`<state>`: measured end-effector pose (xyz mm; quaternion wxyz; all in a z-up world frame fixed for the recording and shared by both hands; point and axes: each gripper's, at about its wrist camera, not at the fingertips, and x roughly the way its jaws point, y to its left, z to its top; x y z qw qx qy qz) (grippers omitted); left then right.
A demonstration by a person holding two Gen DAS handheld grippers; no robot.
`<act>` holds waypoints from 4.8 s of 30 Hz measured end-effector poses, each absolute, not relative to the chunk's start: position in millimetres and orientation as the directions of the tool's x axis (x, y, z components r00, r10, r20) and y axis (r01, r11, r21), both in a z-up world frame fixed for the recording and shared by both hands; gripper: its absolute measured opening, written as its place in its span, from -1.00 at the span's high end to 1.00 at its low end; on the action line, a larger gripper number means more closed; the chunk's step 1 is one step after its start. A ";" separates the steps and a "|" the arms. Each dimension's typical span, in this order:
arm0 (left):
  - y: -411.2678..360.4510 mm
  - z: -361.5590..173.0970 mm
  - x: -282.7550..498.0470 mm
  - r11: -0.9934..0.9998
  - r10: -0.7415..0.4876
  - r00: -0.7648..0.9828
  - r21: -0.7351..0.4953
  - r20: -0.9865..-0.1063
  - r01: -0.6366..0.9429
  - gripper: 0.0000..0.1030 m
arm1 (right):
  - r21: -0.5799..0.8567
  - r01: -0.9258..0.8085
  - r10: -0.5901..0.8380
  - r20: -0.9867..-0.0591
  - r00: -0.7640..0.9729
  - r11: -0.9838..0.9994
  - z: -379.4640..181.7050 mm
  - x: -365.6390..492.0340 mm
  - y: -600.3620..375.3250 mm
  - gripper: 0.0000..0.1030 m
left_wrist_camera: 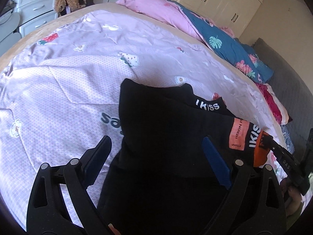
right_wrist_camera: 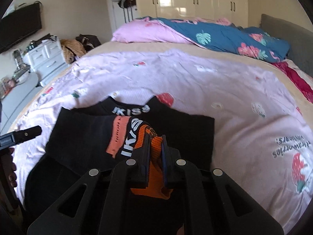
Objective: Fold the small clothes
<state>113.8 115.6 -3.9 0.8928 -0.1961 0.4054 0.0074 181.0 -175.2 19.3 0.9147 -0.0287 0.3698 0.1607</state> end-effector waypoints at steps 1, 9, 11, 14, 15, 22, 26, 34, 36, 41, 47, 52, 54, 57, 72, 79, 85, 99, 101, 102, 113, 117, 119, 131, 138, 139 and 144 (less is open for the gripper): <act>112.2 -4.9 115.3 0.928 -0.145 0.668 -0.335 -0.730 -0.164 -0.69 | 0.061 -0.308 0.263 -0.690 0.675 0.949 16.9 181.3 -176.5 0.83; 95.5 -10.3 127.1 0.945 -0.155 0.652 -0.305 -0.742 -0.122 -0.69 | 0.033 -0.262 0.205 -0.717 0.666 0.964 0.4 182.3 -181.2 0.81; 91.5 -11.8 130.2 0.947 -0.160 0.646 -0.300 -0.746 -0.112 -0.69 | 0.031 -0.258 0.200 -0.722 0.662 0.966 -2.3 183.0 -181.5 0.81; 85.3 -14.0 134.4 0.951 -0.167 0.638 -0.294 -0.752 -0.098 -0.69 | 0.011 -0.247 0.176 -0.730 0.660 0.969 -6.8 184.1 -180.4 0.80; 84.4 -14.7 135.3 0.951 -0.168 0.637 -0.293 -0.752 -0.095 -0.69 | 0.011 -0.242 0.173 -0.734 0.657 0.970 -8.5 185.0 -180.6 0.79; 76.4 -19.1 139.1 0.951 -0.183 0.626 -0.298 -0.758 -0.082 -0.69 | -0.008 -0.211 0.136 -0.742 0.656 0.977 -15.3 186.3 -183.1 0.69; 73.8 -21.3 140.4 0.953 -0.177 0.623 -0.290 -0.762 -0.083 -0.69 | -0.013 -0.198 0.124 -0.737 0.664 0.980 -16.0 184.2 -184.4 0.61; 71.3 -30.6 144.3 0.962 -0.166 0.602 -0.263 -0.781 -0.075 -0.64 | 0.012 -0.238 0.171 -0.733 0.658 0.971 -12.7 178.7 -174.9 0.44; 71.9 -37.4 146.2 0.967 -0.146 0.582 -0.239 -0.800 -0.086 -0.50 | 0.043 -0.274 0.216 -0.735 0.643 0.961 -11.7 176.6 -167.6 0.44; 76.0 -50.4 145.9 0.973 -0.126 0.559 -0.211 -0.820 -0.091 -0.28 | 0.090 -0.366 0.309 -0.737 0.601 0.926 -9.5 171.9 -144.1 0.30; 78.2 -53.3 141.0 0.974 -0.129 0.567 -0.212 -0.814 -0.083 -0.27 | 0.087 -0.423 0.333 -0.764 0.553 0.902 -20.2 170.1 -118.4 0.15; 79.0 -52.6 140.0 0.970 -0.136 0.570 -0.225 -0.810 -0.088 -0.27 | 0.054 -0.387 0.266 -0.812 0.519 0.920 -42.2 175.4 -121.3 0.10; 79.5 -52.4 139.3 0.970 -0.139 0.571 -0.228 -0.809 -0.087 -0.27 | 0.095 -0.379 0.288 -0.821 0.493 0.920 -50.1 178.5 -128.0 0.10; 81.3 -51.0 136.8 0.969 -0.141 0.573 -0.232 -0.808 -0.089 -0.27 | 0.137 -0.375 0.322 -0.811 0.489 0.917 -53.8 177.7 -134.5 0.09; 82.4 -45.5 131.2 0.964 -0.151 0.581 -0.248 -0.800 -0.091 -0.27 | 0.158 -0.321 0.325 -0.752 0.574 0.934 -24.9 163.0 -152.5 -0.73; 83.6 -38.1 126.8 0.958 -0.172 0.588 -0.274 -0.790 -0.088 -0.50 | 0.132 -0.297 0.295 -0.731 0.615 0.946 -15.5 161.0 -158.7 -0.91; 83.4 -26.5 122.7 0.958 -0.162 0.608 -0.272 -0.778 -0.093 -0.78 | 0.119 -0.297 0.289 -0.720 0.631 0.947 -9.6 158.7 -161.2 -0.92; 80.6 -4.1 114.1 0.967 -0.120 0.656 -0.238 -0.745 -0.093 -0.82 | 0.110 -0.281 0.280 -0.674 0.684 0.953 10.6 150.5 -167.2 -0.92; 80.6 0.7 111.5 0.968 -0.111 0.668 -0.231 -0.736 -0.093 -0.82 | 0.113 -0.282 0.283 -0.667 0.690 0.953 13.8 148.5 -167.7 -0.92; 80.6 2.6 110.6 0.969 -0.110 0.671 -0.230 -0.734 -0.093 -0.82 | 0.111 -0.282 0.283 -0.661 0.695 0.953 16.3 147.3 -167.9 -0.92; 79.5 23.8 95.4 0.973 -0.097 0.702 -0.215 -0.705 -0.082 -0.82 | 0.105 -0.291 0.290 -0.624 0.726 0.951 37.5 132.8 -172.1 -0.92; 78.8 32.8 86.7 0.977 -0.086 0.715 -0.201 -0.694 -0.078 -0.82 | 0.101 -0.299 0.296 -0.613 0.732 0.949 44.7 125.4 -173.6 -0.92; 79.2 36.7 81.6 0.978 -0.081 0.720 -0.195 -0.690 -0.076 -0.82 | 0.097 -0.302 0.296 -0.609 0.736 0.948 48.0 121.2 -173.6 -0.92; 81.6 45.6 53.3 0.982 -0.063 0.725 -0.171 -0.686 -0.076 -0.82 | 0.079 -0.305 0.288 -0.610 0.738 0.949 57.2 100.4 -178.2 -0.92; 76.4 42.8 38.4 0.989 -0.048 0.713 -0.132 -0.700 -0.062 -0.82 | 0.050 -0.299 0.263 -0.625 0.735 0.953 57.1 81.2 -184.2 -0.92; 75.6 41.7 36.3 0.990 -0.047 0.710 -0.126 -0.703 -0.059 -0.82 | 0.044 -0.298 0.258 -0.630 0.733 0.954 56.3 78.9 -185.3 -0.92; 72.7 33.6 25.0 0.993 -0.036 0.693 -0.102 -0.720 -0.055 -0.82 | 0.019 -0.293 0.234 -0.650 0.723 0.956 51.0 71.0 -187.9 -0.92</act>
